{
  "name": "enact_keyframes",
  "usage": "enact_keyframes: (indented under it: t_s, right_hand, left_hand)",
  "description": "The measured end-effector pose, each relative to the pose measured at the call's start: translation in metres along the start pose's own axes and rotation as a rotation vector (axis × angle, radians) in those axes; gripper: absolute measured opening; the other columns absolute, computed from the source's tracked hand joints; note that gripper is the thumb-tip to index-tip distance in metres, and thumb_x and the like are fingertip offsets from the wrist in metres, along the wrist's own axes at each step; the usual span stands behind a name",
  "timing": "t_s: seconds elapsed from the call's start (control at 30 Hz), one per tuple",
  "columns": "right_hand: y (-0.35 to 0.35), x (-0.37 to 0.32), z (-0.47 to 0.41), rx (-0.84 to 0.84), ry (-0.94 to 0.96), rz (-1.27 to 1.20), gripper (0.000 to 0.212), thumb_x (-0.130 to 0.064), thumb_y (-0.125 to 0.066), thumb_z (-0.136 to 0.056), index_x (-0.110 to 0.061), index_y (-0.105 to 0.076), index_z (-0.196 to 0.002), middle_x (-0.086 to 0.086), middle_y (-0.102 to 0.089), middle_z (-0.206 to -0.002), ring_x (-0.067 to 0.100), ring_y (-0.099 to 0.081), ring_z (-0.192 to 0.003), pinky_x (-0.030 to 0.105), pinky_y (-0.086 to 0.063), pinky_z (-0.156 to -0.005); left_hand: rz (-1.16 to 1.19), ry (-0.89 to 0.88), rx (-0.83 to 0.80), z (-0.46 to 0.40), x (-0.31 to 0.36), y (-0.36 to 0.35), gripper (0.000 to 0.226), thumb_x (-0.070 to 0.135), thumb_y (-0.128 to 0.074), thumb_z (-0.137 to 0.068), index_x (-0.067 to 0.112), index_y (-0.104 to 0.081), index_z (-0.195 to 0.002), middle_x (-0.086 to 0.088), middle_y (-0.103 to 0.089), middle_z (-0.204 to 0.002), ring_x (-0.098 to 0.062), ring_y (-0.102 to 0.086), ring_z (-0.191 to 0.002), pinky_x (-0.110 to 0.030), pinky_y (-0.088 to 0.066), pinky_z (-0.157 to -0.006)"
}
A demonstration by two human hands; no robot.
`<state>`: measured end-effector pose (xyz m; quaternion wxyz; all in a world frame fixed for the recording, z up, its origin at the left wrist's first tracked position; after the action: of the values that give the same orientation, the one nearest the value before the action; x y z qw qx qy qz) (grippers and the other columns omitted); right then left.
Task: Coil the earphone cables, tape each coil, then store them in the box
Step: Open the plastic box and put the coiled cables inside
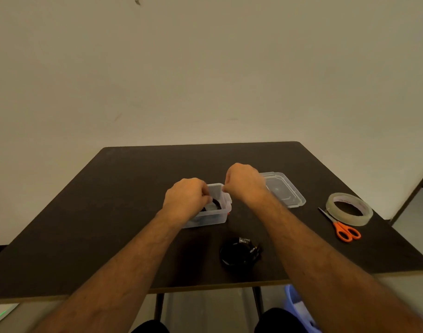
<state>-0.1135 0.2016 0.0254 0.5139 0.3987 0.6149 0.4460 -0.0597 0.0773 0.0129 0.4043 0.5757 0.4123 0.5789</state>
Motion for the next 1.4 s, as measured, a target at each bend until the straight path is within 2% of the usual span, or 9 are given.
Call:
enact_keyframes:
  t_s: [0.13, 0.3, 0.47, 0.73, 0.87, 1.0, 1.07, 1.2, 1.4]
  right_hand:
    - [-0.002, 0.032, 0.018, -0.205, -0.047, -0.026, 0.015, -0.024, -0.068, -0.09, -0.01, -0.071, -0.087, 0.005, -0.072, -0.074, 0.017, -0.07, -0.067, 0.038, -0.061, -0.078]
    - [-0.028, 0.062, 0.06, -0.504, -0.115, -0.091, 0.024, -0.031, -0.069, -0.091, -0.009, -0.067, -0.097, 0.005, -0.074, -0.083, 0.017, -0.075, -0.071, 0.033, -0.061, -0.067]
    - [-0.052, 0.068, 0.09, -0.596, -0.16, -0.068, 0.038, -0.041, -0.071, -0.087, -0.011, -0.062, -0.109, 0.008, -0.07, -0.096, 0.019, -0.073, -0.078, 0.033, -0.06, -0.068]
    - [-0.058, 0.051, 0.096, -0.491, -0.137, -0.106, 0.017, -0.023, -0.066, -0.092, -0.014, -0.064, -0.106, 0.007, -0.068, -0.095, 0.018, -0.074, -0.08, 0.033, -0.062, -0.076]
    - [-0.025, 0.034, 0.084, -0.364, -0.043, -0.141, 0.008, -0.021, -0.064, -0.092, -0.016, -0.064, -0.099, 0.007, -0.07, -0.092, 0.019, -0.074, -0.08, 0.036, -0.062, -0.075]
    - [0.013, 0.005, 0.059, -0.181, 0.04, -0.175, 0.005, -0.022, -0.067, -0.091, -0.017, -0.066, -0.091, 0.004, -0.071, -0.084, 0.016, -0.073, -0.072, 0.032, -0.063, -0.068]
    - [0.021, -0.011, 0.041, -0.115, 0.066, -0.182, 0.006, -0.023, -0.068, -0.09, -0.018, -0.069, -0.088, 0.002, -0.071, -0.079, 0.013, -0.071, -0.066, 0.031, -0.062, -0.067]
    - [0.005, -0.041, 0.005, -0.099, 0.09, -0.138, 0.007, -0.028, -0.07, -0.088, -0.021, -0.07, -0.085, -0.001, -0.07, -0.079, 0.012, -0.07, -0.072, 0.037, -0.062, -0.074]
    - [-0.041, -0.054, -0.019, -0.205, 0.074, -0.066, 0.013, -0.03, -0.071, -0.088, -0.019, -0.07, -0.093, -0.001, -0.071, -0.085, 0.013, -0.07, -0.072, 0.034, -0.061, -0.074]
  left_hand:
    - [-0.015, -0.081, -0.073, 0.014, 0.034, -0.015, 0.02, 0.035, -0.064, -0.093, 0.027, -0.073, -0.109, 0.003, -0.07, -0.111, -0.015, -0.063, -0.101, -0.038, -0.053, -0.092]
    - [-0.105, -0.099, -0.134, 0.034, 0.047, -0.048, 0.026, 0.04, -0.068, -0.089, 0.023, -0.073, -0.108, 0.0, -0.07, -0.107, -0.016, -0.064, -0.1, -0.039, -0.054, -0.092]
    - [-0.188, -0.013, -0.188, 0.046, 0.034, -0.07, 0.033, 0.041, -0.068, -0.089, 0.017, -0.068, -0.111, -0.003, -0.068, -0.107, -0.02, -0.064, -0.101, -0.038, -0.055, -0.09]
    - [-0.126, 0.043, -0.163, 0.054, 0.026, -0.068, 0.027, 0.034, -0.064, -0.093, 0.018, -0.068, -0.114, -0.005, -0.067, -0.108, -0.021, -0.064, -0.102, -0.04, -0.053, -0.094]
    - [-0.049, 0.022, -0.023, 0.047, 0.022, -0.032, 0.021, 0.032, -0.066, -0.091, 0.019, -0.071, -0.106, -0.002, -0.07, -0.103, -0.018, -0.065, -0.097, -0.039, -0.054, -0.092]
    - [-0.025, 0.042, 0.122, 0.033, 0.01, 0.019, 0.017, 0.034, -0.066, -0.092, 0.021, -0.069, -0.103, 0.002, -0.069, -0.098, -0.013, -0.061, -0.084, -0.029, -0.051, -0.072]
    - [-0.018, 0.056, 0.185, 0.024, -0.002, 0.039, 0.016, 0.036, -0.067, -0.091, 0.023, -0.07, -0.1, 0.004, -0.068, -0.092, -0.011, -0.061, -0.081, -0.031, -0.052, -0.07]
    - [-0.072, 0.121, 0.213, 0.007, -0.031, 0.054, 0.015, 0.037, -0.068, -0.09, 0.026, -0.069, -0.099, 0.003, -0.069, -0.094, -0.014, -0.062, -0.083, -0.031, -0.052, -0.069]
    - [-0.159, 0.165, 0.118, -0.011, -0.056, 0.029, 0.017, 0.038, -0.067, -0.091, 0.025, -0.066, -0.102, 0.004, -0.065, -0.089, -0.012, -0.06, -0.08, -0.03, -0.052, -0.068]
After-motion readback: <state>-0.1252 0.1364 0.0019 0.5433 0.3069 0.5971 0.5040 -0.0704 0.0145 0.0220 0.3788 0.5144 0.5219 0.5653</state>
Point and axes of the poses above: each hand's wrist, its own z-axis away from the middle knuckle, its own y-axis out of the back of the hand, x = y × z, the point moved 10 cm from there along -z, towards the middle knuckle
